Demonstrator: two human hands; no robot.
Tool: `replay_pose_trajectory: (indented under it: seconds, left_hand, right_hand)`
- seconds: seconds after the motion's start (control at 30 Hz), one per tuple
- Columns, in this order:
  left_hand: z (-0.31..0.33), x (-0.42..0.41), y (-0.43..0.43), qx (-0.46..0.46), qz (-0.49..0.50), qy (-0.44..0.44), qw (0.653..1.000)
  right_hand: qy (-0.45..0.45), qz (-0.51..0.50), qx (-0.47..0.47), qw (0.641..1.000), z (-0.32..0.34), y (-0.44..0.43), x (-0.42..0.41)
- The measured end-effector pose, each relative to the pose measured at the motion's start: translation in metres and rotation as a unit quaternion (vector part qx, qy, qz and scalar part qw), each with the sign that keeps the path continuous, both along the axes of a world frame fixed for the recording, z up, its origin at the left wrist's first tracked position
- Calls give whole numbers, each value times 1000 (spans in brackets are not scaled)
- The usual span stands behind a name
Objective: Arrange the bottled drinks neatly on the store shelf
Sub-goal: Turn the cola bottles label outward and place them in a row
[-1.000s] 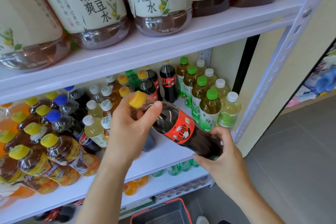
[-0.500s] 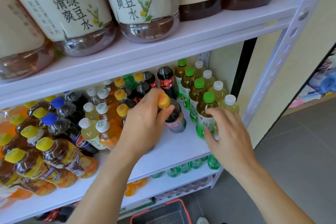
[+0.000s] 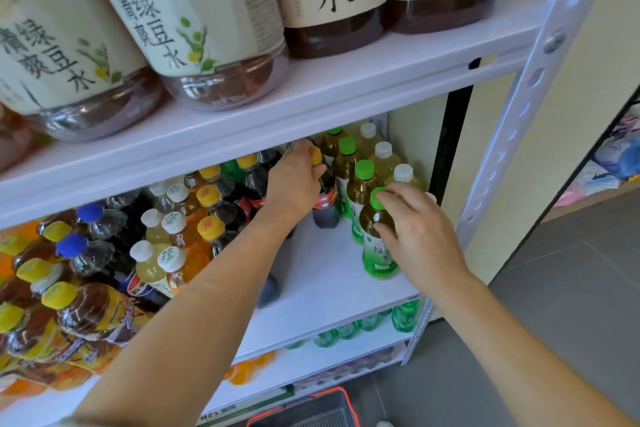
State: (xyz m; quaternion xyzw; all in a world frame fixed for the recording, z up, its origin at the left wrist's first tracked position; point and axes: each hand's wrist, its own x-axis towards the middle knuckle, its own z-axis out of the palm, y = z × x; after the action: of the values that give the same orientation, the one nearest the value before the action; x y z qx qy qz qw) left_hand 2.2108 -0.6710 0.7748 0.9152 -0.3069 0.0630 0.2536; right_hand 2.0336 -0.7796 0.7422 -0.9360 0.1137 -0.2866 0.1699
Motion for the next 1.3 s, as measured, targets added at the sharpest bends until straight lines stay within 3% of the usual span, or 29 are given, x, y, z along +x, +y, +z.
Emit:
replay_pose_trajectory:
  seconds: [0.27, 0.43, 0.5, 0.63, 0.73, 0.83, 1.07, 1.2, 1.3]
  left_hand:
    - [1, 25, -18, -64, 69, 123, 988]
    - [2, 20, -9, -91, 55, 191, 976]
    - [5, 16, 1, -57, 60, 122, 989]
    - [10, 10, 28, 58, 83, -128, 987]
    - [12, 18, 38, 246, 127, -107, 955]
    - [11, 21, 44, 315, 93, -103, 939]
    - [4, -25, 62, 181, -36, -27, 982]
    - [18, -56, 84, 44, -38, -90, 994]
    - [39, -76, 97, -110, 1, -32, 993]
  right_hand:
    - [-49, 7, 6, 999, -12, -5, 7]
    - [-57, 8, 8, 998, -13, -2, 4]
    - [-48, 13, 2, 999, -14, -2, 0]
    - [-45, 16, 17, 999, -18, 1, -10]
    - [-82, 14, 28, 996, -23, 3, -18]
    - [-122, 6, 43, 992, -25, 11, -25]
    - [-83, 52, 118, 988, -32, 36, -39]
    - [34, 94, 215, 972, -41, 50, -44]
    - [179, 170, 245, 937, -41, 57, -46]
